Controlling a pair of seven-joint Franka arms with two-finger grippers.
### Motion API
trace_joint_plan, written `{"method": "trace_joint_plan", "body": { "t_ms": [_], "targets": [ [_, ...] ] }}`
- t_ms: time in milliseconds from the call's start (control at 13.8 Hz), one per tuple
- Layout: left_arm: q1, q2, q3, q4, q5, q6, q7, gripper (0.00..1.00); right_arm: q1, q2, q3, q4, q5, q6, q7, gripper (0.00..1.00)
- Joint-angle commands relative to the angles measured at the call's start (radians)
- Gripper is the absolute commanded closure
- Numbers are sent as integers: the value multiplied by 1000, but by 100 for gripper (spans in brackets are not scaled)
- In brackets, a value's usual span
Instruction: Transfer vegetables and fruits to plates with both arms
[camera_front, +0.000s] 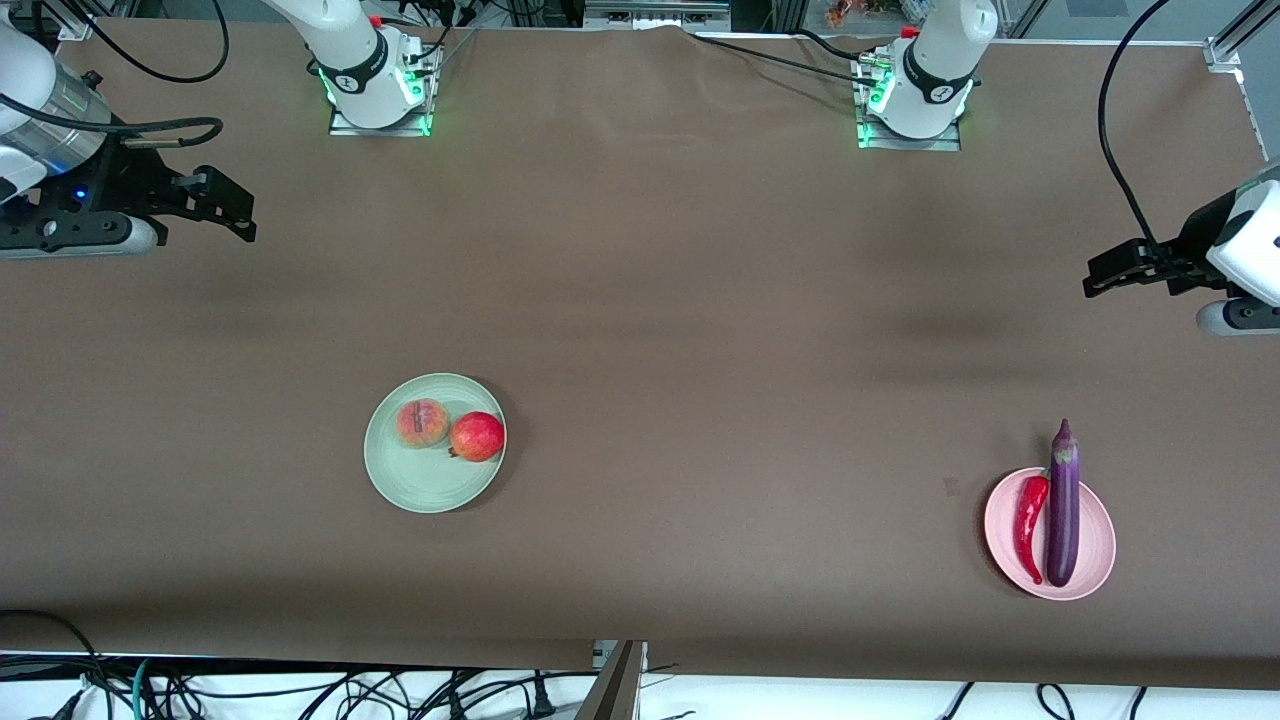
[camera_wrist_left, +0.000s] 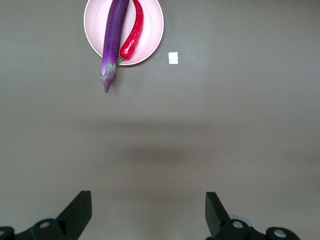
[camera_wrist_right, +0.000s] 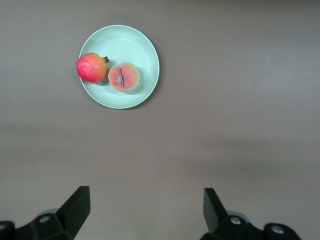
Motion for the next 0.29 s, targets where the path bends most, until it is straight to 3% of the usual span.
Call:
{"method": "trace_joint_plan", "body": {
  "t_ms": [0,218],
  "targets": [
    [2,13,1,30,-5,-1,5,0,-22,9,23,31,-14,-37,-17,0],
    [5,19,2,37,-5,-2,5,0,-21,9,23,29,-17,-38,-16,0]
  ]
}}
